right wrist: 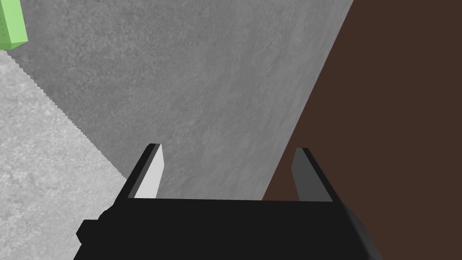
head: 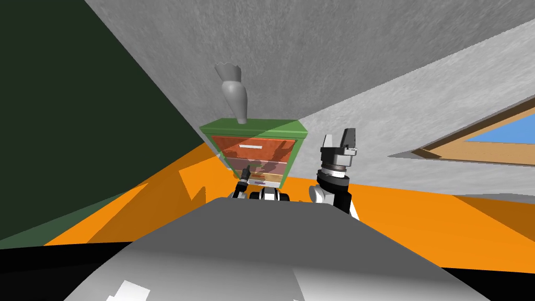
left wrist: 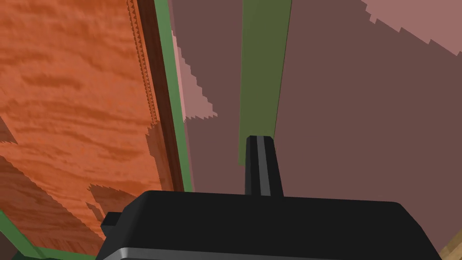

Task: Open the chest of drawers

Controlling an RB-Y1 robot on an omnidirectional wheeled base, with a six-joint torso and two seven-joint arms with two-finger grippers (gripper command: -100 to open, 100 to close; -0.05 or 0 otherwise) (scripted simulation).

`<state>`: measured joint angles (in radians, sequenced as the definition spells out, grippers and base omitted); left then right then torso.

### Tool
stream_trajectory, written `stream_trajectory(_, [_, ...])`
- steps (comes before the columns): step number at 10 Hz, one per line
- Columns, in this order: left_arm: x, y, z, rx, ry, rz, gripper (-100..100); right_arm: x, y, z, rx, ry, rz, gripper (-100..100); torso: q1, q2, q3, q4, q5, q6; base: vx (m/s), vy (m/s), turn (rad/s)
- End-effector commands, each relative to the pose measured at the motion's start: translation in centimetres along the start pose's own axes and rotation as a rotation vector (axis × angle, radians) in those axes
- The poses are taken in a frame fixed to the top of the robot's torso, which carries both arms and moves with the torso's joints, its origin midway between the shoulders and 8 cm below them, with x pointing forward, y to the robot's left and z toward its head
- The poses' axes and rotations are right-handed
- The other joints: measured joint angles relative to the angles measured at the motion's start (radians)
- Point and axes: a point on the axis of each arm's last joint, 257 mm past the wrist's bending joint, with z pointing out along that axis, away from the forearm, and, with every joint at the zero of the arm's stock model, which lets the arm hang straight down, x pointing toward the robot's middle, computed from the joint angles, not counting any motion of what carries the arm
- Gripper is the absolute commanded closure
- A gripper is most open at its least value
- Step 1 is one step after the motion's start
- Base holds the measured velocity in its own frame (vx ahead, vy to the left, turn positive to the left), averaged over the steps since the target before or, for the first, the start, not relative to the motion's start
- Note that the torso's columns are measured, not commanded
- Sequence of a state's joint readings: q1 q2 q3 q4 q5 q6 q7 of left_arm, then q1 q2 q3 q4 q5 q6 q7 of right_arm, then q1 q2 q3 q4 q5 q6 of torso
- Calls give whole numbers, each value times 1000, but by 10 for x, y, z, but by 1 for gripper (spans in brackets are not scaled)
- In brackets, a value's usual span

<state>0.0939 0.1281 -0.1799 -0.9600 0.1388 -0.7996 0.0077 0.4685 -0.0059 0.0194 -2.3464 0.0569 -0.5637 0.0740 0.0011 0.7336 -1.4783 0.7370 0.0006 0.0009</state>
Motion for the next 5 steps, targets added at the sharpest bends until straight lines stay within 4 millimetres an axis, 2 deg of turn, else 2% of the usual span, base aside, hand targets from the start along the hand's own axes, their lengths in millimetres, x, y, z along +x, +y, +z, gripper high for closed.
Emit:
stream_trajectory(1, [-2, -7, 17, 0, 0, 2, -100, 0, 0, 0, 0, 0, 0, 0, -1, -2, -1, 0, -1, 0, 18, -19, 32])
stream_trajectory(2, [0, -1, 8, -10, 1, 0, -100, 0, 0, 0, 0, 0, 0, 0, 0, -7, -3, 2, -1, 2, -7, -9, 24])
stream_trajectory(3, [0, -1, 2, 0, 0, 0, 100, 0, 0, 0, 0, 0, 0, 0, 1, -7, -3, 0, 0, 2, -22, 8, -39])
stream_trajectory(4, [0, 0, 5, -6, 0, 0, 100, 0, 0, 0, 0, 0, 0, 0, 1, -3, -1, -1, 1, 1, -10, 6, -13])
stream_trajectory(5, [4, 1, 5, -8, 3, 0, -100, 0, 0, 0, 0, 0, 0, 0, 0, 1, 1, 0, 0, -1, -20, -96, 3])
